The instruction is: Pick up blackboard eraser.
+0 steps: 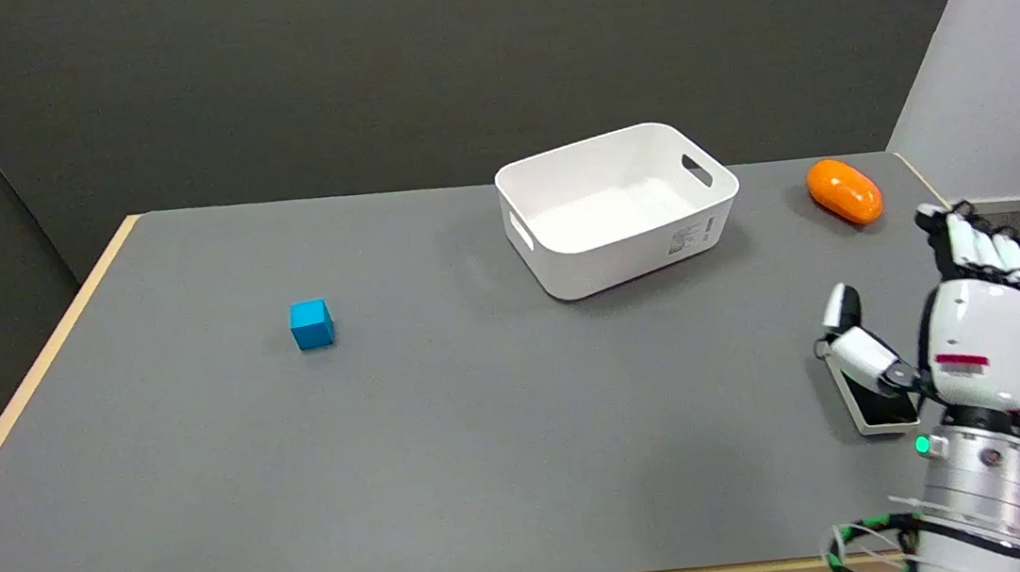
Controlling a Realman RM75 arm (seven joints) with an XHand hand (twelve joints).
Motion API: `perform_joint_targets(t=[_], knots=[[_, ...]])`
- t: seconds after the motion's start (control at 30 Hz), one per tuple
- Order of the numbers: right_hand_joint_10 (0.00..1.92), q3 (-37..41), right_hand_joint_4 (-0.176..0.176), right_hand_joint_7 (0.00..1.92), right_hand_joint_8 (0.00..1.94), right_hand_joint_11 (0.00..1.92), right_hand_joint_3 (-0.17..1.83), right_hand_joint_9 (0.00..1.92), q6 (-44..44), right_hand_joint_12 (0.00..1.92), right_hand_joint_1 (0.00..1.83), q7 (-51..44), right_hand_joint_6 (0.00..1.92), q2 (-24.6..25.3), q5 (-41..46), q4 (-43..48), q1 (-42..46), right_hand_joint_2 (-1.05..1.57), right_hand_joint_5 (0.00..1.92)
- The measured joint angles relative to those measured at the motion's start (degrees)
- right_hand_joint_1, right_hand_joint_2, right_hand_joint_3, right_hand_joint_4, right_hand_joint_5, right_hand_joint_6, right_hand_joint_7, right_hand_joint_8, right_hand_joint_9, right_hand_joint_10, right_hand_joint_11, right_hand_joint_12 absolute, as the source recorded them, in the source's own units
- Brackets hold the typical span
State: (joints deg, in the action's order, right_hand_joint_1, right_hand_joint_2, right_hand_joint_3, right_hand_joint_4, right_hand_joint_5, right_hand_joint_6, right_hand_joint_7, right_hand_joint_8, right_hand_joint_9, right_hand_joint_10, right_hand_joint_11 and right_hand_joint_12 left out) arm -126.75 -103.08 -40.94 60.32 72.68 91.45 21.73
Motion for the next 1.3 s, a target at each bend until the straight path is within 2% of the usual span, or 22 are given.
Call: perform_joint_targets(t=[0.8,1.23,1.3], knots=[[0.99,10.73,-0.009,0.48,0.54,0.16,0.87,0.38,-1.51,1.32,0.56,26.99,0.56,-9.31,14.31,-4.84,18.19,0.68,0.31],[0.99,11.16,-0.016,0.48,0.54,0.12,0.86,0.37,-1.53,1.29,0.54,33.16,0.55,-11.79,15.4,-5.28,19.9,0.68,0.31],[0.94,10.6,-0.017,0.46,0.57,0.11,0.95,0.38,-1.54,1.23,0.48,33.56,0.58,-12.02,14.98,-5.16,19.29,0.65,0.3]])
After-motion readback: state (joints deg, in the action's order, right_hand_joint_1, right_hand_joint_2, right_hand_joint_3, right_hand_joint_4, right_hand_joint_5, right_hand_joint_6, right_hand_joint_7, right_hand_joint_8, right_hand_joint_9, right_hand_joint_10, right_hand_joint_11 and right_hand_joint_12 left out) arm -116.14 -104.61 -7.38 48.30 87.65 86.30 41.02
